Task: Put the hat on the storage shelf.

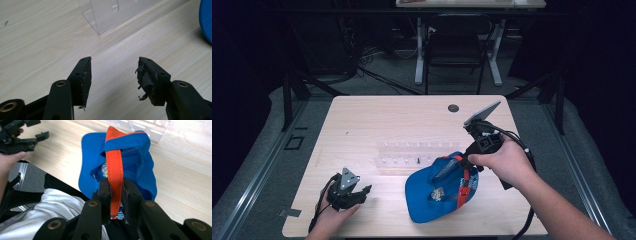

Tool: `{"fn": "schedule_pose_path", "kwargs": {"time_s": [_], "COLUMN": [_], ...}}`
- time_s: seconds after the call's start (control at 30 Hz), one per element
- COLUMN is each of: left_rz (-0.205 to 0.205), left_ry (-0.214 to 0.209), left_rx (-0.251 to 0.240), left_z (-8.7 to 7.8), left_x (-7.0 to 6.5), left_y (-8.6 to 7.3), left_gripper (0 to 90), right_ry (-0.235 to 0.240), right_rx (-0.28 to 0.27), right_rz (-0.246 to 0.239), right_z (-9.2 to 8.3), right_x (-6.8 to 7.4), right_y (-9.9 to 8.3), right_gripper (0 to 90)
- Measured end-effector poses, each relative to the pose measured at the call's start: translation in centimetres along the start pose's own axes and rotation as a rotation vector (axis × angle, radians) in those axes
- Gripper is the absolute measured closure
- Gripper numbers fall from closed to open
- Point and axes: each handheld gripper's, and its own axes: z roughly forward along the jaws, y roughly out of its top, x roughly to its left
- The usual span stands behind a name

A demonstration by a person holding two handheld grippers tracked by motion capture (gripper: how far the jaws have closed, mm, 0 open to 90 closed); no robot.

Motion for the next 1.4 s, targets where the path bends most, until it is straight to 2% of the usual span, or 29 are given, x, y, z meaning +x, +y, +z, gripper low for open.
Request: {"fn": "schedule_pose_path", "kwargs": {"time_s": [0.33, 0.47, 0.77, 0.87, 0.9, 1.0, 1.03, 1.13, 1.27, 1.37, 1.4], "left_rz": [0.0, 0.002, -0.007, -0.008, -0.005, -0.002, -0.008, -0.019, -0.02, -0.017, -0.014], "left_ry": [-0.022, -0.025, -0.046, -0.053, -0.056, -0.069, -0.074, -0.089, -0.096, -0.099, -0.102], "left_rx": [-0.003, -0.008, -0.03, -0.04, -0.043, -0.053, -0.063, -0.082, -0.092, -0.092, -0.094], "left_z": [0.0, 0.0, -0.3, -0.4, -0.5, -0.8, -0.9, -1.1, -1.3, -1.4, -1.6], "left_x": [-0.2, -0.3, -0.6, -0.9, -1.0, -1.3, -1.5, -1.8, -2.1, -2.3, -2.4], "left_y": [0.1, 0.2, 0.5, 0.6, 0.7, 1.1, 1.3, 1.7, 2.1, 2.2, 2.4], "left_gripper": [46.3, 46.4, 46.3, 46.2, 46.2, 46.2, 46.2, 46.2, 46.2, 46.2, 46.2], "right_ry": [0.1, 0.155, 0.291, 0.303, 0.31, 0.324, 0.332, 0.344, 0.355, 0.362, 0.369], "right_rx": [-0.011, -0.006, -0.047, -0.058, -0.07, -0.09, -0.086, -0.115, -0.117, -0.119, -0.126], "right_rz": [0.049, 0.075, 0.133, 0.127, 0.142, 0.146, 0.135, 0.154, 0.158, 0.143, 0.156], "right_z": [-1.6, -2.1, -3.1, -3.4, -3.4, -3.8, -4.0, -4.3, -4.5, -4.7, -4.7], "right_x": [0.1, 0.1, 0.1, 0.2, 0.2, 0.2, 0.0, 0.0, 0.2, 0.3, 0.4], "right_y": [1.0, 1.2, 1.6, 1.7, 1.8, 1.8, 1.9, 2.0, 2.3, 2.5, 2.6], "right_gripper": [78.3, 78.4, 78.4, 78.4, 78.4, 78.4, 78.4, 78.5, 78.5, 78.4, 78.5]}}
